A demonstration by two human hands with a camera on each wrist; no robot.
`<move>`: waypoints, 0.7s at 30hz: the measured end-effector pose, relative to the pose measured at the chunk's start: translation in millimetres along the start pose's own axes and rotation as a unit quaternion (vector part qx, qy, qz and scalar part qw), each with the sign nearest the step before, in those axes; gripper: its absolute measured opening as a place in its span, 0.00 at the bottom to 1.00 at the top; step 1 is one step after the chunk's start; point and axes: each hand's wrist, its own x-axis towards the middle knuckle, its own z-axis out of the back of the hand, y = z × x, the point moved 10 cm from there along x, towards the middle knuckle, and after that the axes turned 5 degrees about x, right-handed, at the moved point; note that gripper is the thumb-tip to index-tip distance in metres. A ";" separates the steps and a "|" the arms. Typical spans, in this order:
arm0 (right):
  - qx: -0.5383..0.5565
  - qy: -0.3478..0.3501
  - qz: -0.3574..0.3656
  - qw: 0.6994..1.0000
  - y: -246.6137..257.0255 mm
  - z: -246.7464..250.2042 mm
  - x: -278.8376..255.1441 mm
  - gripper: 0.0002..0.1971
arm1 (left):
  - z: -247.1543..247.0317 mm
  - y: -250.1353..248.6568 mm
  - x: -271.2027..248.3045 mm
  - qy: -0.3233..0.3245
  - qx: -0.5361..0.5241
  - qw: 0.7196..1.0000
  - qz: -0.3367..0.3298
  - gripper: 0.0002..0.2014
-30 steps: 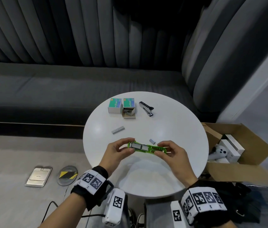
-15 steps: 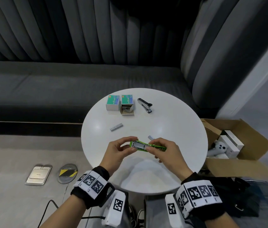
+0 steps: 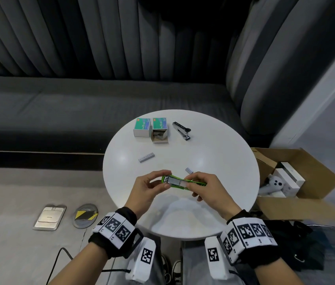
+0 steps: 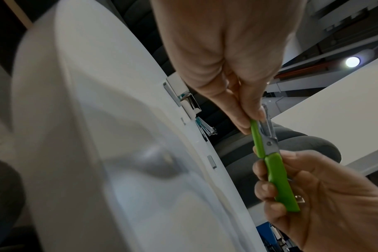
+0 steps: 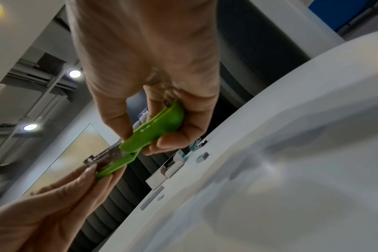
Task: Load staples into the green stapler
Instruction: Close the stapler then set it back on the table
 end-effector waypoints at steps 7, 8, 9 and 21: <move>0.025 -0.022 -0.004 0.999 -4.7 1.1 -2.8 0.09 | -6.8 -12.0 -1.9 0.013 0.005 1.000 -0.023 0.16; 0.023 -0.024 -0.007 0.999 -5.6 1.0 -3.0 0.11 | -7.5 -13.0 -2.1 0.016 0.007 1.000 -0.025 0.16; 0.021 -0.025 -0.009 0.999 -5.9 0.8 -3.3 0.12 | -7.8 -13.5 -2.4 0.017 0.010 0.999 -0.026 0.16; -0.054 -0.051 -0.017 0.997 -10.0 -0.3 -4.2 0.27 | -9.9 -12.5 -7.8 0.021 0.013 0.999 -0.020 0.17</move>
